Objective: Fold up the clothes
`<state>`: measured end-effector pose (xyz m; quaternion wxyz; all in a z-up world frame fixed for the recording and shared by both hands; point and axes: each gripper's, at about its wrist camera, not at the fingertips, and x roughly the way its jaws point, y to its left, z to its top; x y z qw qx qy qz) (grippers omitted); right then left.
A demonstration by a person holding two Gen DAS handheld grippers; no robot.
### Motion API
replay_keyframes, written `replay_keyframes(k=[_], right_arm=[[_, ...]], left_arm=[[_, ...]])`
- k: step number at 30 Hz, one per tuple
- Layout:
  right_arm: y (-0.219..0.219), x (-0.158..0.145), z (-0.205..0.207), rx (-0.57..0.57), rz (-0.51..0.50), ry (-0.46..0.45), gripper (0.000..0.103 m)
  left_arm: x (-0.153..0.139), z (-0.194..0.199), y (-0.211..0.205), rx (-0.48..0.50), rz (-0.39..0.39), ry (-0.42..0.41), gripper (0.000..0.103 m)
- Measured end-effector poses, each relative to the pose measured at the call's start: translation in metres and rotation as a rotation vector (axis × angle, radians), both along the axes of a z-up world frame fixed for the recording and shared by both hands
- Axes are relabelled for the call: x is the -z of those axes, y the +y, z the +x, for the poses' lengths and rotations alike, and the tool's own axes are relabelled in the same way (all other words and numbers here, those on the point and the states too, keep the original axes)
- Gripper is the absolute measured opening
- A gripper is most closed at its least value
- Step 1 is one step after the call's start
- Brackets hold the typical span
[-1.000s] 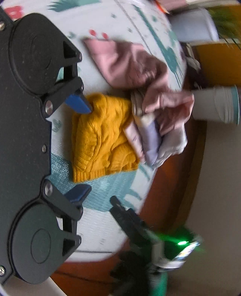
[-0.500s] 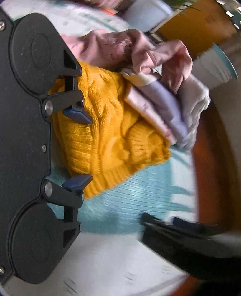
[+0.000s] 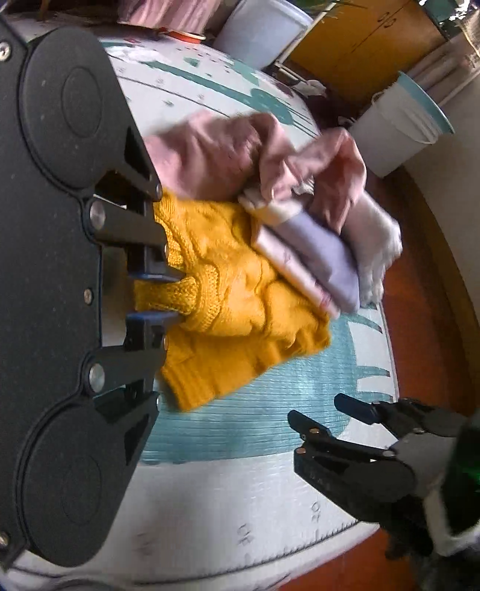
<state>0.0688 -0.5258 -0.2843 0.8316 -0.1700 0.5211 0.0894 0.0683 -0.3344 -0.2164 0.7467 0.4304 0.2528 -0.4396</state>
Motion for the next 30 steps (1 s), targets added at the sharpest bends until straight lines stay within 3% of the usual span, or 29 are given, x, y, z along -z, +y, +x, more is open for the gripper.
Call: replay_keyframes(k=[4, 6, 10, 14, 18, 20, 24, 30], right_arm=[[0.024, -0.014, 0.006, -0.091, -0.02, -0.011, 0.049], [0.037, -0.022, 0.009, -0.136, -0.039, -0.02, 0.049], [0.062, -0.037, 0.011, -0.223, -0.11, -0.021, 0.049], [0.073, -0.058, 0.007, -0.299, -0.228, -0.002, 0.049], [0.057, -0.101, 0.004, -0.215, -0.226, -0.026, 0.05], [0.051, -0.123, 0.0, -0.172, -0.223, -0.043, 0.051], [0.052, -0.164, -0.011, -0.216, -0.254, -0.064, 0.051], [0.08, -0.204, 0.002, -0.282, -0.256, -0.103, 0.052]], left_arm=[[-0.027, -0.001, 0.045, -0.004, 0.054, 0.01, 0.01], [-0.046, -0.002, 0.064, -0.029, 0.045, 0.026, 0.009], [-0.097, -0.002, 0.064, -0.046, -0.018, -0.014, 0.006], [-0.164, 0.005, 0.04, -0.081, -0.131, -0.072, 0.006], [-0.227, 0.002, 0.044, -0.104, -0.235, -0.118, 0.006], [-0.251, -0.008, 0.066, -0.102, -0.244, -0.148, 0.006], [-0.281, -0.034, 0.131, -0.142, -0.241, -0.177, 0.006], [-0.302, -0.061, 0.219, -0.24, -0.232, -0.212, 0.006]])
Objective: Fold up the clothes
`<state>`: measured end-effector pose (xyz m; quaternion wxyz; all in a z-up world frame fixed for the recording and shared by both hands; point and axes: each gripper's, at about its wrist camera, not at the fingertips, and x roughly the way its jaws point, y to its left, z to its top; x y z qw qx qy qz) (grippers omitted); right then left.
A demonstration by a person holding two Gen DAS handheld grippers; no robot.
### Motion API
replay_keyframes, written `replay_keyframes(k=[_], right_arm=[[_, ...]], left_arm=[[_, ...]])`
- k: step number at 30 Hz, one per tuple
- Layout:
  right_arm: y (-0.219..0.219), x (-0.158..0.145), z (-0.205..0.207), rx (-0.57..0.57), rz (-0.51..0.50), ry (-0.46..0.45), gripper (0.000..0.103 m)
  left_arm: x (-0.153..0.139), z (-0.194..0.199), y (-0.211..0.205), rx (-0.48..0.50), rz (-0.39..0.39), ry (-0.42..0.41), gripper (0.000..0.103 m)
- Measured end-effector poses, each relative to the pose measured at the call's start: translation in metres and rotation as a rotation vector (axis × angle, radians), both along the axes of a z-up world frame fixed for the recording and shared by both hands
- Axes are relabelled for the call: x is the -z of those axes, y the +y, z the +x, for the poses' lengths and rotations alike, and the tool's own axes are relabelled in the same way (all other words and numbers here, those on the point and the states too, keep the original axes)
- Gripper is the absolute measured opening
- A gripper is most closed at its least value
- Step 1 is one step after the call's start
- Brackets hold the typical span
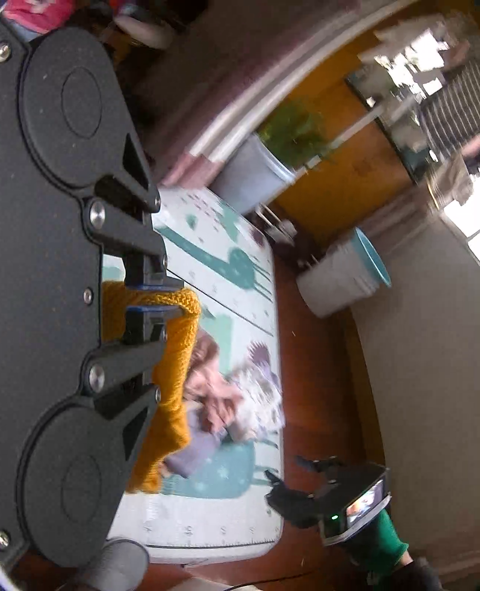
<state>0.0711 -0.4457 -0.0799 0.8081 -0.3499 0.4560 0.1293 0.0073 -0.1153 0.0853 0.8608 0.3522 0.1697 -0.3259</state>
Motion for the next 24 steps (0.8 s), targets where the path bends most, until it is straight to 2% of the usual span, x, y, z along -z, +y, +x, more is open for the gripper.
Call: replay_keyframes(k=[3, 4, 6, 9, 14, 17, 20, 21, 22, 24], right_arm=[[0.024, -0.006, 0.012, -0.04, 0.057, -0.022, 0.052], [0.033, -0.002, 0.016, -0.056, 0.067, -0.02, 0.052], [0.052, 0.016, 0.024, -0.105, 0.063, -0.008, 0.052], [0.084, 0.06, 0.033, -0.211, 0.002, -0.005, 0.052], [0.134, 0.151, 0.036, -0.462, -0.128, 0.034, 0.056], [0.145, 0.203, 0.031, -0.592, -0.203, 0.058, 0.056], [0.131, 0.224, 0.055, -0.477, -0.145, 0.102, 0.056], [0.119, 0.225, 0.066, -0.424, -0.109, 0.113, 0.06], [0.106, 0.224, 0.075, -0.382, -0.067, 0.112, 0.072], [0.083, 0.222, 0.092, -0.285, -0.024, 0.094, 0.082]], left_arm=[[0.006, -0.003, 0.037, -0.084, -0.023, 0.013, 0.006], [0.011, -0.002, 0.049, -0.118, -0.036, 0.031, 0.006], [0.027, 0.004, 0.064, -0.165, -0.006, 0.071, 0.006], [0.05, 0.012, 0.082, -0.201, 0.056, 0.116, 0.006], [0.069, 0.024, 0.105, -0.244, 0.05, 0.22, 0.006], [0.077, 0.029, 0.108, -0.23, 0.034, 0.283, 0.006], [0.077, 0.03, 0.106, -0.204, 0.012, 0.315, 0.006], [0.077, 0.031, 0.106, -0.198, 0.005, 0.323, 0.006], [0.077, 0.031, 0.107, -0.194, -0.001, 0.332, 0.006], [0.079, 0.033, 0.107, -0.186, -0.004, 0.346, 0.006]])
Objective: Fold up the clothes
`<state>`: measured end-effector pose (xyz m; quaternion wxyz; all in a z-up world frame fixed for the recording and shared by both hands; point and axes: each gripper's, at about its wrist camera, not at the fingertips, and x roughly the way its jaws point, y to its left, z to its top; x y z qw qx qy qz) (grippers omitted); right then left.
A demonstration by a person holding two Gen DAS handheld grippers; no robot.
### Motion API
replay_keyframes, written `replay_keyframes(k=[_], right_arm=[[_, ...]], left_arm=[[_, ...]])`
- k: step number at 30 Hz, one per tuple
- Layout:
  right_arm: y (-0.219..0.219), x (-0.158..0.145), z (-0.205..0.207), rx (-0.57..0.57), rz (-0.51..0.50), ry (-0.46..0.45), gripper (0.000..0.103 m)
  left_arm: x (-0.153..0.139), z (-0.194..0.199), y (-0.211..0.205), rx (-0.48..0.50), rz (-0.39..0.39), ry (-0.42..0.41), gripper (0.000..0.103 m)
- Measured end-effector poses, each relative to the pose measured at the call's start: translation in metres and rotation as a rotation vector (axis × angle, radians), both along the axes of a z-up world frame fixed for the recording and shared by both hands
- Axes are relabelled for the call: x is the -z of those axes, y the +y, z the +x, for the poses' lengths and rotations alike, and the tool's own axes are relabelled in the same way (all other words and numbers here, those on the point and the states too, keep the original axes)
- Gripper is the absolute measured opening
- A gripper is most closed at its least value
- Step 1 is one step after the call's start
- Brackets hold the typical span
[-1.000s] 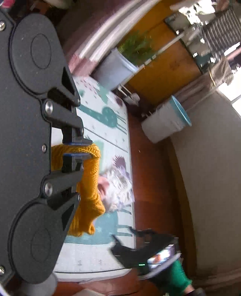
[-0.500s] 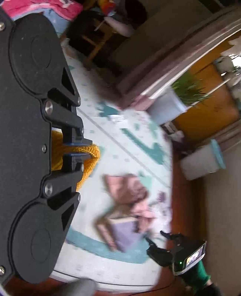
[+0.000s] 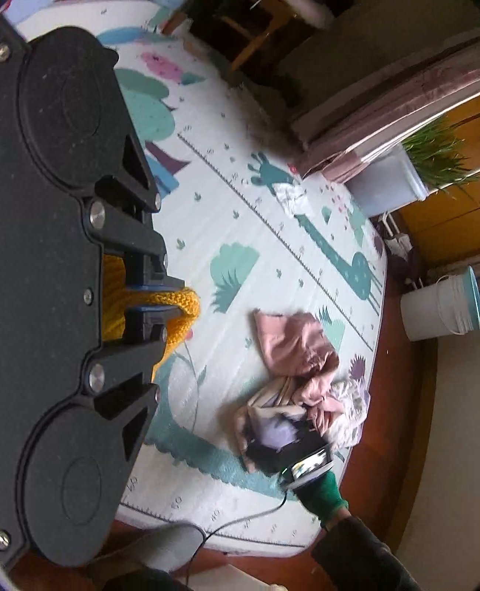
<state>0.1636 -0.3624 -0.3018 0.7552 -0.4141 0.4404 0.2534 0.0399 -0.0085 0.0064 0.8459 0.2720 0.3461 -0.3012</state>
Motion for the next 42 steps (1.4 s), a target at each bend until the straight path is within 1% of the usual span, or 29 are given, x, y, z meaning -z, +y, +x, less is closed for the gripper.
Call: replay_keyframes(k=[1, 3, 5, 8, 9, 10, 11, 13, 16, 18, 20, 21, 22, 23, 24, 25, 26, 27, 28, 30, 31, 33, 34, 35, 37, 38, 40, 41, 42], right_arm=[[-0.011, -0.001, 0.007, 0.042, 0.003, -0.001, 0.085], [-0.031, -0.001, 0.02, 0.111, -0.003, -0.009, 0.085], [-0.051, 0.0, 0.029, 0.16, -0.065, -0.046, 0.086], [-0.089, 0.003, 0.045, 0.326, -0.16, -0.085, 0.084], [-0.1, 0.004, 0.049, 0.379, -0.201, -0.099, 0.08], [-0.11, 0.004, 0.051, 0.418, -0.228, -0.097, 0.062], [-0.117, 0.001, 0.048, 0.432, -0.222, -0.094, 0.05], [-0.121, -0.012, 0.033, 0.395, -0.14, -0.105, 0.047], [-0.103, -0.022, 0.005, 0.281, -0.019, -0.126, 0.049], [-0.08, -0.021, -0.001, 0.203, -0.034, -0.198, 0.05], [-0.06, -0.03, 0.006, 0.162, -0.026, -0.326, 0.07], [-0.053, -0.035, 0.016, 0.172, -0.026, -0.381, 0.094], [-0.048, -0.038, 0.028, 0.197, -0.027, -0.405, 0.103], [-0.043, -0.041, 0.041, 0.222, -0.027, -0.43, 0.103], [-0.04, -0.041, 0.054, 0.251, -0.035, -0.432, 0.102], [-0.04, -0.035, 0.068, 0.29, -0.054, -0.39, 0.097], [-0.041, -0.028, 0.082, 0.33, -0.072, -0.345, 0.089], [-0.042, -0.021, 0.092, 0.374, -0.085, -0.294, 0.06], [-0.045, -0.016, 0.1, 0.421, -0.079, -0.248, 0.037], [-0.059, -0.022, 0.106, 0.515, 0.006, -0.198, 0.026], [-0.066, -0.035, 0.107, 0.533, 0.045, -0.222, 0.017], [-0.082, -0.064, 0.108, 0.577, 0.129, -0.275, 0.012], [-0.096, -0.087, 0.107, 0.617, 0.181, -0.317, 0.007], [-0.11, -0.109, 0.106, 0.659, 0.232, -0.357, 0.005], [-0.141, -0.145, 0.098, 0.74, 0.309, -0.412, 0.005], [-0.154, -0.155, 0.091, 0.765, 0.309, -0.436, 0.005], [-0.169, -0.169, 0.073, 0.788, 0.269, -0.468, 0.005], [-0.177, -0.172, 0.063, 0.799, 0.246, -0.472, 0.005], [-0.186, -0.169, 0.051, 0.812, 0.217, -0.453, 0.005]], left_arm=[[0.001, 0.0, 0.0, 0.004, 0.0, 0.003, 0.006], [0.002, 0.0, 0.0, 0.001, -0.003, 0.011, 0.006], [0.003, -0.001, 0.001, 0.0, 0.002, 0.009, 0.006], [0.002, -0.002, 0.001, -0.007, 0.003, 0.007, 0.006], [0.002, -0.002, 0.001, -0.007, 0.006, 0.005, 0.006], [0.002, -0.003, 0.001, -0.007, 0.008, 0.003, 0.006], [0.002, -0.003, 0.0, -0.006, 0.009, 0.003, 0.006], [0.002, -0.003, -0.001, -0.003, 0.012, 0.0, 0.006], [0.002, -0.002, -0.004, 0.006, 0.013, -0.003, 0.006], [0.001, -0.001, -0.007, 0.012, 0.014, -0.004, 0.006], [0.0, -0.001, -0.01, 0.015, 0.012, -0.006, 0.006], [0.0, -0.001, -0.012, 0.015, 0.012, -0.007, 0.006], [-0.001, 0.0, -0.013, 0.015, 0.011, -0.01, 0.006], [-0.002, 0.001, -0.014, 0.014, 0.011, -0.012, 0.006], [-0.002, 0.002, -0.014, 0.013, 0.01, -0.014, 0.006], [-0.002, 0.003, -0.015, 0.012, 0.01, -0.015, 0.006], [-0.002, 0.004, -0.016, 0.011, 0.009, -0.017, 0.006], [-0.002, 0.005, -0.017, 0.011, 0.009, -0.018, 0.006], [-0.002, 0.006, -0.018, 0.011, 0.009, -0.018, 0.006], [-0.003, 0.007, -0.018, 0.012, 0.01, -0.019, 0.006], [-0.003, 0.007, -0.018, 0.012, 0.009, -0.02, 0.006], [-0.003, 0.007, -0.017, 0.012, 0.008, -0.023, 0.006], [-0.004, 0.006, -0.016, 0.011, 0.006, -0.026, 0.006], [-0.006, 0.006, -0.015, 0.01, 0.004, -0.03, 0.006], [-0.01, 0.003, -0.014, 0.008, -0.006, -0.041, 0.006], [-0.013, 0.001, -0.013, 0.008, -0.013, -0.048, 0.006], [-0.02, -0.003, -0.01, 0.009, -0.027, -0.062, 0.006], [-0.023, -0.005, -0.009, 0.008, -0.036, -0.066, 0.006], [-0.025, -0.007, -0.007, 0.007, -0.043, -0.07, 0.006]])
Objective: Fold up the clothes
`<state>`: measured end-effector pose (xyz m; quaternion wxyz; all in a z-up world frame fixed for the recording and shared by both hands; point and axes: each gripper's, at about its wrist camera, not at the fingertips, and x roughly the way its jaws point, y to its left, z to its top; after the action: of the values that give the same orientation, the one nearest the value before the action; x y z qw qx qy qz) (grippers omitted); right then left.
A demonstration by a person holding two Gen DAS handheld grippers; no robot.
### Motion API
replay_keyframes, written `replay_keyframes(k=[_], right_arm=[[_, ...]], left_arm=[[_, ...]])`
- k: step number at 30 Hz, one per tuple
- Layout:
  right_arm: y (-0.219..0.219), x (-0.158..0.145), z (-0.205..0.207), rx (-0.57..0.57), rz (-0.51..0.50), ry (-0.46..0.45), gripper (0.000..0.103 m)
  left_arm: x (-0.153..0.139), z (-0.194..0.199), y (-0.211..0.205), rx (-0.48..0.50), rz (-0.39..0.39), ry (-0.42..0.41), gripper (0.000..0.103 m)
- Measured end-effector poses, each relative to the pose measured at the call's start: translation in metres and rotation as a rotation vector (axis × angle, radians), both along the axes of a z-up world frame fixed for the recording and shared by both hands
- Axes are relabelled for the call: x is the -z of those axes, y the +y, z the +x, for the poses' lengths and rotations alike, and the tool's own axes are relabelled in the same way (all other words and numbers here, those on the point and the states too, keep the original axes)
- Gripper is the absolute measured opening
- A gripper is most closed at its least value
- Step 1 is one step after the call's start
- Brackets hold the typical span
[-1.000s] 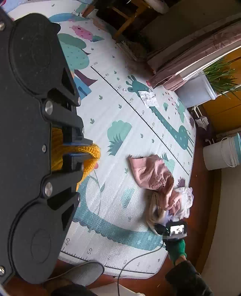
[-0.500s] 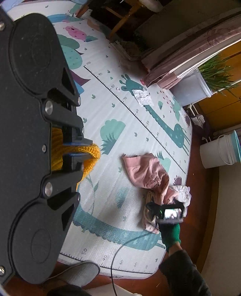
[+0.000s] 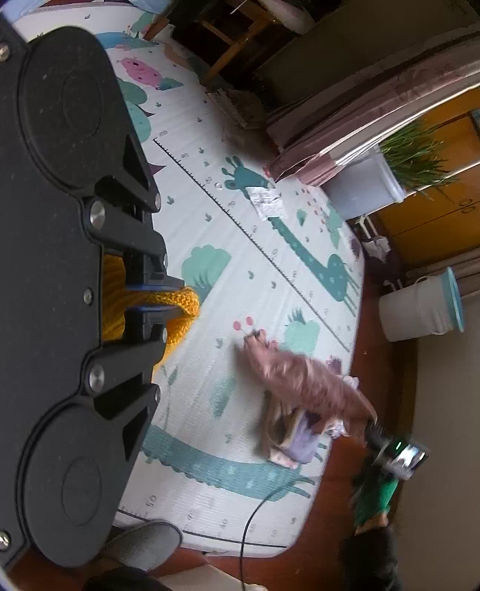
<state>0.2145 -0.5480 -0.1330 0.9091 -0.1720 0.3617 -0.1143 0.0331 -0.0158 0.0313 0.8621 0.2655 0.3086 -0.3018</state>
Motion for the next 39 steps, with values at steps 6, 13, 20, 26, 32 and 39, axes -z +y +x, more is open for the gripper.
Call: replay_keyframes(k=[6, 13, 20, 26, 32, 39], right_arm=[[0.014, 0.01, -0.067, -0.103, 0.018, 0.177, 0.057], [0.122, -0.082, -0.098, -0.47, 0.043, 0.158, 0.061], [0.266, -0.188, -0.163, -0.913, 0.171, 0.119, 0.087], [0.347, -0.195, -0.212, -1.066, 0.159, 0.171, 0.093], [0.361, -0.155, -0.211, -0.963, 0.157, 0.268, 0.078], [0.324, -0.138, -0.184, -0.838, 0.291, 0.248, 0.02]], left_arm=[[-0.01, -0.012, 0.003, 0.013, -0.016, -0.049, 0.006], [-0.042, -0.025, 0.008, -0.026, -0.11, -0.099, 0.006], [-0.086, -0.035, 0.016, -0.089, -0.267, -0.13, 0.006], [-0.105, -0.047, 0.017, -0.097, -0.339, -0.159, 0.006], [-0.116, -0.052, 0.026, -0.106, -0.382, -0.177, 0.006], [-0.116, -0.048, 0.033, -0.126, -0.391, -0.182, 0.006]])
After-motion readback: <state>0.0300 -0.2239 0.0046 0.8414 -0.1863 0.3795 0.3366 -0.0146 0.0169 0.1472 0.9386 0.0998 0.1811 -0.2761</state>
